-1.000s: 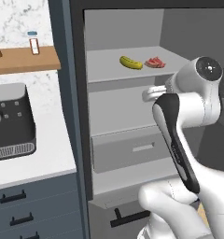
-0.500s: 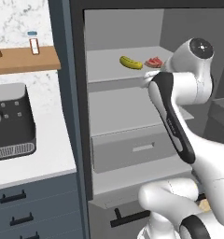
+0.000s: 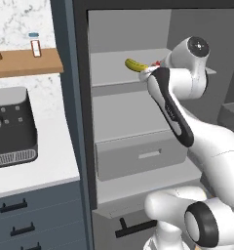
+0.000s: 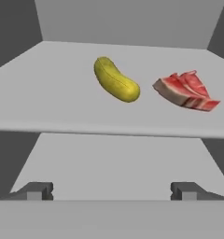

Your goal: Place one cucumber and one steak in each tupperware on the nearby counter, to pack two identical lunches.

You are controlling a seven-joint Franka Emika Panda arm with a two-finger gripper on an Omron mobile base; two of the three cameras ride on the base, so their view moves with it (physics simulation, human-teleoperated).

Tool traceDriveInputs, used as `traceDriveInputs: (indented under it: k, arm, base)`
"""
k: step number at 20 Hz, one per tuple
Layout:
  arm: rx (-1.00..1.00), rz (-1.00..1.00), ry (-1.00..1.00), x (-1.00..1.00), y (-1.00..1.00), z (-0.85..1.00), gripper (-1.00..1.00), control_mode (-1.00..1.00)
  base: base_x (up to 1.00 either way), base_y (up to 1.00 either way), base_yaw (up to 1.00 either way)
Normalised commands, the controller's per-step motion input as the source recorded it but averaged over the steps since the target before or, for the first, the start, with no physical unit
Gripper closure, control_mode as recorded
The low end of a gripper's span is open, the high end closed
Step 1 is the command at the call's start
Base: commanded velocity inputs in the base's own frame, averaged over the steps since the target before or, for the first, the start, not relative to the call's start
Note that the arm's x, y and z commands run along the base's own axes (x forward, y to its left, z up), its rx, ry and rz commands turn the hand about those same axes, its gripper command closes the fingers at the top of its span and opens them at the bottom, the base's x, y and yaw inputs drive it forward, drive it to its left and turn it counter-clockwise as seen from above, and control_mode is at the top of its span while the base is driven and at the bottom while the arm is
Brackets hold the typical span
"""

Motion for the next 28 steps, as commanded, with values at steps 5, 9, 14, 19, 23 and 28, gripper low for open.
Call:
traceDriveInputs:
  k: [5,9,14,19,23,28]
  arm:
    - [0.04,0.0,0.01,0.68,-0.14,0.07,-1.0,-1.0]
    - [0.03,0.02,0.02,0.64,-0.08,0.01,-1.0,-1.0]
    - [0.0,0.04,0.0,0.61,0.0,0.0,-1.0,-1.0]
    - [0.0,0.05,0.0,0.59,0.0,0.0,-1.0,-1.0]
    - [0.0,0.05,0.02,0.59,0.0,-0.09,-1.0,-1.0]
    - [0.0,0.03,0.04,0.49,0.0,-0.15,-1.0,-1.0]
  base:
    - [0.0,0.0,0.0]
    - [0.0,0.0,0.0]
    - [0.0,0.0,0.0]
    - [0.0,0.0,0.0]
    - [0.0,0.0,0.0]
    - [0.0,0.0,0.0]
